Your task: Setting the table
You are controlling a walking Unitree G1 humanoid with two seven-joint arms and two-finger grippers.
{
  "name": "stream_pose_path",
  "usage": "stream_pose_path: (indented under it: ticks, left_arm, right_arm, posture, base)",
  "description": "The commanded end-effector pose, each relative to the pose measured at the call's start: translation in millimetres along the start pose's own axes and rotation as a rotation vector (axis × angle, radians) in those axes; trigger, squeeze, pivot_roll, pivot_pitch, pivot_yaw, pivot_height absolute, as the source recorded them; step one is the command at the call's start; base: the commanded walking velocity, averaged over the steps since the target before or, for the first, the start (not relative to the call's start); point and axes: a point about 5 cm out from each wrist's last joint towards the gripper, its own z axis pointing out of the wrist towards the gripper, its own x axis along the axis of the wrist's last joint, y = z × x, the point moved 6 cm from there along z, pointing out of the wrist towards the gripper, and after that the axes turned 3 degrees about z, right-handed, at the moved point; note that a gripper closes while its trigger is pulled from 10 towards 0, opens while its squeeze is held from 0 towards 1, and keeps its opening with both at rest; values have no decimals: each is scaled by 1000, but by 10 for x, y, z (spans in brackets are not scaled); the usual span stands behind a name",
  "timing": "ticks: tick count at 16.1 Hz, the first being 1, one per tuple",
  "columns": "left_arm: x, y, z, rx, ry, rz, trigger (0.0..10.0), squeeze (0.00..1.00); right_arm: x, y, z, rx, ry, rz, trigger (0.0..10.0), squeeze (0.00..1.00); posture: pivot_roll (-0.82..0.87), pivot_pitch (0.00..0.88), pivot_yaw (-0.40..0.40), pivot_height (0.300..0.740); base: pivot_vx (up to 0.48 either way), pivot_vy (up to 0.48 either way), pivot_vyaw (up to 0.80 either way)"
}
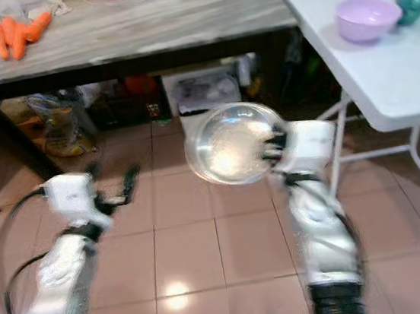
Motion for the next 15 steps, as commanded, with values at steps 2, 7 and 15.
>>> stream_pose_path:
  ticks: [2,7,15]
  left_arm:
    - [41,54,12,-11,17,2,10000,0]
    - [38,69,-27,-19,18,8,10000,0]
    - [53,183,29,-70,20,10,10000,0]
  right_arm:
    - [71,130,-26,-28,21,-15,10000,0]
    - [122,191,-47,-53,39,-16,10000,0]
    - [166,238,-45,-78,55,-19,10000,0]
  posture:
    - [-114,133,47,740]
    - [-121,131,50,740]
    - [-140,131,57,740]
  base:
    - [384,0,0]
    - [376,0,333]
    - [367,0,540]
